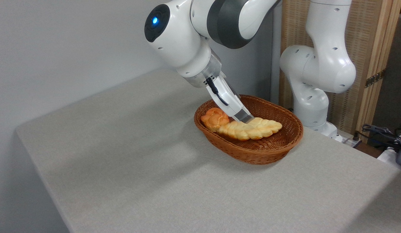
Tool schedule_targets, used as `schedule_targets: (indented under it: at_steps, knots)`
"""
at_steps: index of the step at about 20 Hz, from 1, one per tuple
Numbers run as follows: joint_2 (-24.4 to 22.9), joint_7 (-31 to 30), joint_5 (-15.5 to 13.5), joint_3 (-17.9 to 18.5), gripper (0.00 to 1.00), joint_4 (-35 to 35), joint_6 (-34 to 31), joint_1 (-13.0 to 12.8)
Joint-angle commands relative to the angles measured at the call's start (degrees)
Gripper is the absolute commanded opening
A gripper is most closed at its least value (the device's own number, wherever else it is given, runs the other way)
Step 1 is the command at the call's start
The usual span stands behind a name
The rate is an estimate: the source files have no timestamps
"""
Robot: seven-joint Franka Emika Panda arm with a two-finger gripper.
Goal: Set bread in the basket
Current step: 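Lift the braided roll and carry it over the wicker basket, lowering it in, then open the gripper and raise it away from the basket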
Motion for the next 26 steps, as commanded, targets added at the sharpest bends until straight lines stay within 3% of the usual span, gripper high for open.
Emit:
schedule_targets:
  at_steps: [1, 10, 14, 20, 24, 26]
  knots:
    - [-0.7, -0.9, 0.5, -0.1, 1.00, 2.2, 2.4, -0.5]
    - [-0.7, -1.4, 0.0, -0.2, 1.00, 9.7, 14.8, -0.5]
    - [-0.5, -5.2, 0.0, -0.1, 1.00, 9.9, 22.9, -0.4]
    - [1.1, -16.4, 0.3, 0.3, 1.00, 9.9, 30.7, -0.4]
    - [1.8, -27.2, 0.6, 0.0, 1.00, 9.9, 34.4, -0.4]
    - [1.9, -28.0, 0.3, 0.0, 1.00, 9.9, 34.8, -0.4]
